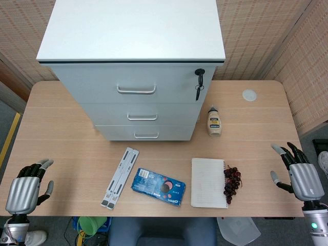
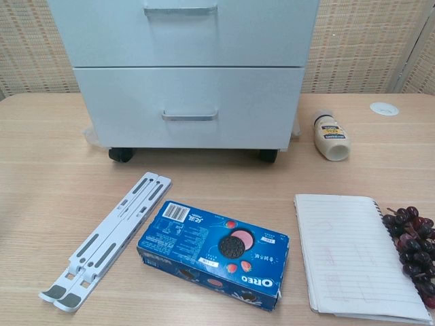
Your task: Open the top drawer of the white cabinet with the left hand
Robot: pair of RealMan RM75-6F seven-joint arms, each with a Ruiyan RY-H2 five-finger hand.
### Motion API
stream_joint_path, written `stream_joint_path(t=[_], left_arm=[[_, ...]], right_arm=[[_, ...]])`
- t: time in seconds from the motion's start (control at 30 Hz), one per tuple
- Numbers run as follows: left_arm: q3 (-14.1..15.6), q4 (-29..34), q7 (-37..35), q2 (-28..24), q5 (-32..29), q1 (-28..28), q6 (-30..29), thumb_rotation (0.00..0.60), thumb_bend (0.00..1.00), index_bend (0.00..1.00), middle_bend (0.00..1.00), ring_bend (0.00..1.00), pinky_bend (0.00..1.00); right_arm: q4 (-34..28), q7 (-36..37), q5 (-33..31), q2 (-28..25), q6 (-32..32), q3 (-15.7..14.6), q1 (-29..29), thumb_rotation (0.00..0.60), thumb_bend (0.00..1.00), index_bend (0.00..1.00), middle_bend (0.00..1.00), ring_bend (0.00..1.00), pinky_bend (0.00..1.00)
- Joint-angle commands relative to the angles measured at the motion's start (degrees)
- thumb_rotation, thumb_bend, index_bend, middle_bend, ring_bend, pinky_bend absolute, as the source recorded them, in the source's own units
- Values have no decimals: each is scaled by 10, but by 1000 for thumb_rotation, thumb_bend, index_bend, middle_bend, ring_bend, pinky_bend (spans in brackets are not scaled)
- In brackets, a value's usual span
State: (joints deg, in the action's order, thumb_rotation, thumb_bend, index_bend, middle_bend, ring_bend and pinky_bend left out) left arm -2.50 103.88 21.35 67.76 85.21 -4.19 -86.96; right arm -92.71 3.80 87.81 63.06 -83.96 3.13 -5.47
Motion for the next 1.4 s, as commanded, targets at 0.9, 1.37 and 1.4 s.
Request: stream_joint_path(t=[0.9, 1.37, 1.4], left_arm=[[-42, -16, -61, 0, 71, -54, -7, 600, 434, 263, 485, 516, 454], [-128, -12, -74, 20, 68, -140, 8, 600, 434, 403, 623, 584, 689], [-133, -13, -76, 24, 66, -144, 5, 600, 433, 416, 604, 565, 655]], right_arm=[[4, 7, 10, 2, -7, -2, 1, 600, 337, 136, 202, 110, 144], [6, 8, 10, 4, -3, -3, -2, 600, 337, 136, 202, 110, 148], [6, 8, 11, 4, -2, -2, -3, 600, 336, 136, 202, 110, 148]])
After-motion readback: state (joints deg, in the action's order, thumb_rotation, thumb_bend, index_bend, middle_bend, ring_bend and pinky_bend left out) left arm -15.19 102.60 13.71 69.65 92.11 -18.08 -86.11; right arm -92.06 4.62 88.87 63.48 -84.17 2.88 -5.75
